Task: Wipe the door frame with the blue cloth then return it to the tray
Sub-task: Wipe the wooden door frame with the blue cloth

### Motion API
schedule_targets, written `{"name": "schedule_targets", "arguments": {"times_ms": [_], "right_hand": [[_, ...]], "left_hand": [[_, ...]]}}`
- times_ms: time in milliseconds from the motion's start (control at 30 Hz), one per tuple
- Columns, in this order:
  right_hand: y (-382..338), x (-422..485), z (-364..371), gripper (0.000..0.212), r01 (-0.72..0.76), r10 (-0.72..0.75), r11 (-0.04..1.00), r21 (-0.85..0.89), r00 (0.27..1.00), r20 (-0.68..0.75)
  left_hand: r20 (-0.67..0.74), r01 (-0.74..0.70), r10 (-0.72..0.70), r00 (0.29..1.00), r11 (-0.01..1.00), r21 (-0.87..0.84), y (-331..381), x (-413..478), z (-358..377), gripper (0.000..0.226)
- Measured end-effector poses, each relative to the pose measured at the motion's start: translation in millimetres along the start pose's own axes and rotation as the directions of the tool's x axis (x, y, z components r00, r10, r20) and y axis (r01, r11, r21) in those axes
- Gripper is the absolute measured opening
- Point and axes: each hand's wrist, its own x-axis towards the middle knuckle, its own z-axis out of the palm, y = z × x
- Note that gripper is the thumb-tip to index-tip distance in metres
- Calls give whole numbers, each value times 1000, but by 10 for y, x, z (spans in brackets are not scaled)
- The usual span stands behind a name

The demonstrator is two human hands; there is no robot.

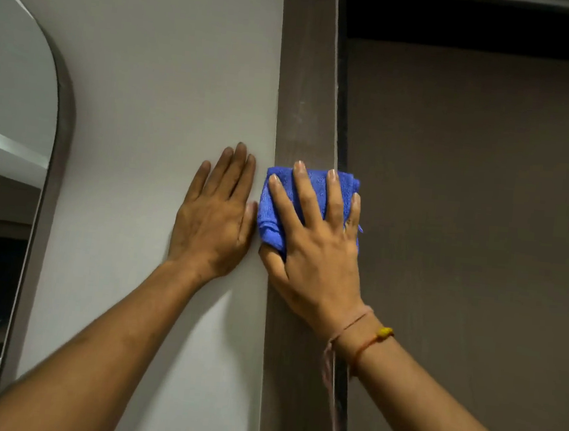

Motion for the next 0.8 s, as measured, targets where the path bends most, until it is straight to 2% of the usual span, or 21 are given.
{"name": "schedule_targets", "arguments": {"times_ms": [233,300,400,500,567,700,800], "right_hand": [[150,1277,-75,68,-92,92,996,-13,995,28],[115,1192,-48,68,-83,83,996,-12,996,10],[-10,447,-7,72,-59,60,998,19,998,-31],[-63,-227,2,70,-36,36,999,10,999,2],[2,-39,-56,70,-39,39,999,12,998,48],[83,941,-124,69,-106,106,994,-2,991,78],[58,909,-59,70,-89,91,996,-31,994,53]], "left_hand": [[-34,36,-37,999,999,-16,17,39,31,62],[-24,38,-39,999,999,-24,11,49,24,62],[-4,25,-25,1000,999,-30,-1,37,24,62],[-11,38,-38,999,999,-16,-1,19,23,62],[-14,36,-36,999,999,-20,6,25,15,61],[-8,40,-41,999,998,-38,22,8,-11,61],[-3,54,-54,999,998,-34,19,-54,-8,60]]}}
